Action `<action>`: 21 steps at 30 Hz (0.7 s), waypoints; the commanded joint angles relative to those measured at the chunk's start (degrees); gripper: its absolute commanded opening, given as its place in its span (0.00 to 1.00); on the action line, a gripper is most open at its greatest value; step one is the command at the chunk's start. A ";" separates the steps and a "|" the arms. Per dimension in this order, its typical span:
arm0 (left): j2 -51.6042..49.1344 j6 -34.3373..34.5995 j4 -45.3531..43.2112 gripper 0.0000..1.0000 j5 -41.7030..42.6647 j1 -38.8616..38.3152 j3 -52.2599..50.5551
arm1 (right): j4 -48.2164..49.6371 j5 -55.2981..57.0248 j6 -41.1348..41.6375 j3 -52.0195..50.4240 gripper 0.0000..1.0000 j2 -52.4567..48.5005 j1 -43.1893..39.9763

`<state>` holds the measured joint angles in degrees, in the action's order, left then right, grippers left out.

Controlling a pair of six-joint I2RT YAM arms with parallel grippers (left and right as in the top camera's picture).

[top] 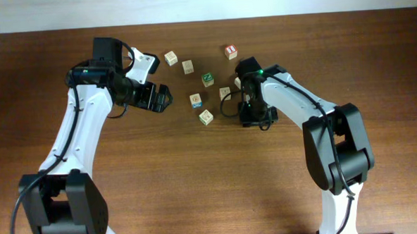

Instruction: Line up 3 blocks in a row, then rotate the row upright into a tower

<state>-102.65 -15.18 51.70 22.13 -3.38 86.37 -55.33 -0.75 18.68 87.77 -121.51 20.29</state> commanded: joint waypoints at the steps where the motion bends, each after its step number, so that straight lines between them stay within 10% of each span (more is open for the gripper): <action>1: -0.52 0.61 0.28 0.99 1.03 0.00 0.90 | 2.10 2.54 -0.44 0.68 0.38 -0.48 -0.04; 5: -0.52 0.61 0.33 0.99 1.03 0.00 0.90 | 2.14 2.03 -0.39 0.70 0.14 -0.46 -0.04; 13: -0.52 0.61 0.39 0.99 1.03 0.00 0.90 | -5.11 -4.96 2.78 0.74 0.14 1.84 0.00; 17: -0.52 0.61 0.44 0.99 1.03 0.00 0.90 | -4.24 -4.63 2.78 0.76 0.46 1.84 0.00; 21: -0.52 0.61 0.42 0.99 1.03 0.00 0.90 | -8.37 -4.61 1.05 7.34 0.52 1.90 0.00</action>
<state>-102.65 -15.18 52.12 22.15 -3.38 86.37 -62.00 -5.30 20.75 89.52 -121.47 20.29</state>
